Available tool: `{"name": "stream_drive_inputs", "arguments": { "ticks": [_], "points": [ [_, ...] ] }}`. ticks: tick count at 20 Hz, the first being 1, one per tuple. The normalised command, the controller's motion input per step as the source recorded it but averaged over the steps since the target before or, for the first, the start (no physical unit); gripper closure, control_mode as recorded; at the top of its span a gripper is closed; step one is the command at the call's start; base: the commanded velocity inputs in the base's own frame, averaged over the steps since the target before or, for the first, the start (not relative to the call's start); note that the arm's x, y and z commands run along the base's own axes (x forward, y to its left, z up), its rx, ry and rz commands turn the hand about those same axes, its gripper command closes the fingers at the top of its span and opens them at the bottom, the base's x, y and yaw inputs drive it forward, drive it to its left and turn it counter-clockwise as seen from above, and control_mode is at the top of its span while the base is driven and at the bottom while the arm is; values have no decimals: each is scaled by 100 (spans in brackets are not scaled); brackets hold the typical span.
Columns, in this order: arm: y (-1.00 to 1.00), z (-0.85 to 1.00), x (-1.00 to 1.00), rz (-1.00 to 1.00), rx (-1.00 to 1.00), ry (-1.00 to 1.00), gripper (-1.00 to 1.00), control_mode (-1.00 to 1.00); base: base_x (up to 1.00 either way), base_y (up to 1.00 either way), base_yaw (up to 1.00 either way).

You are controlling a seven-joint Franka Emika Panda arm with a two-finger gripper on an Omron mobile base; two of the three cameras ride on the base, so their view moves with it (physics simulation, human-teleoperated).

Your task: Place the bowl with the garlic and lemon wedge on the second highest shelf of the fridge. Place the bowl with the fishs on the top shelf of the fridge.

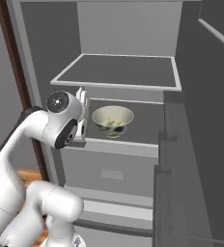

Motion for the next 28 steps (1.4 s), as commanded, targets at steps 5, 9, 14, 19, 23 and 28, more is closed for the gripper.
{"name": "stream_drive_inputs", "arguments": {
  "ticks": [5,9,14,19,23,28],
  "points": [
    [12,19,-80,6,-6,-2,-100,100,-20,2,1],
    [0,0,0,0,0,0,-100,100,-100,18,3],
    [0,0,0,0,0,0,-100,100,-100,7,1],
    [0,0,0,0,0,0,-100,100,-100,-3,-4],
    [0,0,0,0,0,0,-100,100,-100,-46,-25],
    [0,0,0,0,0,0,-100,100,-100,-20,-50]
  ]
}}
